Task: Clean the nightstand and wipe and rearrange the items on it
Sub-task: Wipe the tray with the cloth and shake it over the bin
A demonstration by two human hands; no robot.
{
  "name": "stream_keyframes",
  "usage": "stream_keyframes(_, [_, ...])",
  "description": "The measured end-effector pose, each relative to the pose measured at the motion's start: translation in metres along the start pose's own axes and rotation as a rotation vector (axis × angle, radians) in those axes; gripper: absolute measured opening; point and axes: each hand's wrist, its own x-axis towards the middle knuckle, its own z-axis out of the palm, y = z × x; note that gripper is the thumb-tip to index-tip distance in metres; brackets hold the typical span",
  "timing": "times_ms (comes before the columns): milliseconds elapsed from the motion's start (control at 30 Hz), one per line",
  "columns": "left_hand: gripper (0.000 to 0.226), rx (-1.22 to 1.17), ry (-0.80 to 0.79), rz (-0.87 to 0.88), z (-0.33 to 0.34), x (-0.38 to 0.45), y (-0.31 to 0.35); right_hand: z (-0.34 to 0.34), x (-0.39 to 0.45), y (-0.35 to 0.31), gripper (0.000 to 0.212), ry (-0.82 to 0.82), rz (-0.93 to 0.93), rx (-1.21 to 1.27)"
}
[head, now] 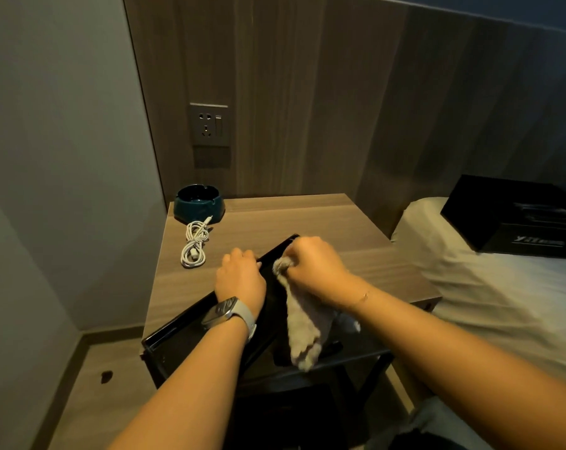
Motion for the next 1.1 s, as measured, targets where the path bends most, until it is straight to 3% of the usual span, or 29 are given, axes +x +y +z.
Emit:
stream_keyframes(100, [0.028, -0.009, 0.000, -0.015, 0.000, 0.001, -0.001, 0.025, -0.016, -0.013, 0.015, -0.044, -0.038, 0.010])
stream_keyframes(300, [0.026, -0.046, 0.001, -0.047, -0.003, 0.002, 0.001, -0.003, 0.035, 0.032, 0.018, 0.028, 0.248, 0.047])
stream_keyframes(533, [0.024, -0.023, 0.043, -0.013, 0.002, 0.002, 0.000, -0.047, -0.018, 0.074, 0.007, 0.269, 0.189, 0.640])
stream_keyframes(633, [0.021, 0.023, 0.071, 0.054, -0.001, -0.001, 0.001, -0.032, -0.040, 0.112, 0.006, 0.326, 0.365, 0.794])
stream_keyframes(767, [0.016, -0.118, 0.116, 0.162, -0.013, -0.009, 0.004, -0.012, -0.062, 0.144, 0.020, 0.397, 0.594, 1.039])
stream_keyframes(933, [0.010, -0.027, 0.217, 0.459, -0.036, -0.008, 0.007, -0.018, -0.072, 0.147, 0.037, 0.173, 0.385, 0.894])
stream_keyframes(1100, [0.013, 0.036, 0.220, 0.623, -0.057, -0.009, 0.013, -0.019, -0.081, 0.142, 0.041, 0.095, 0.251, 0.823])
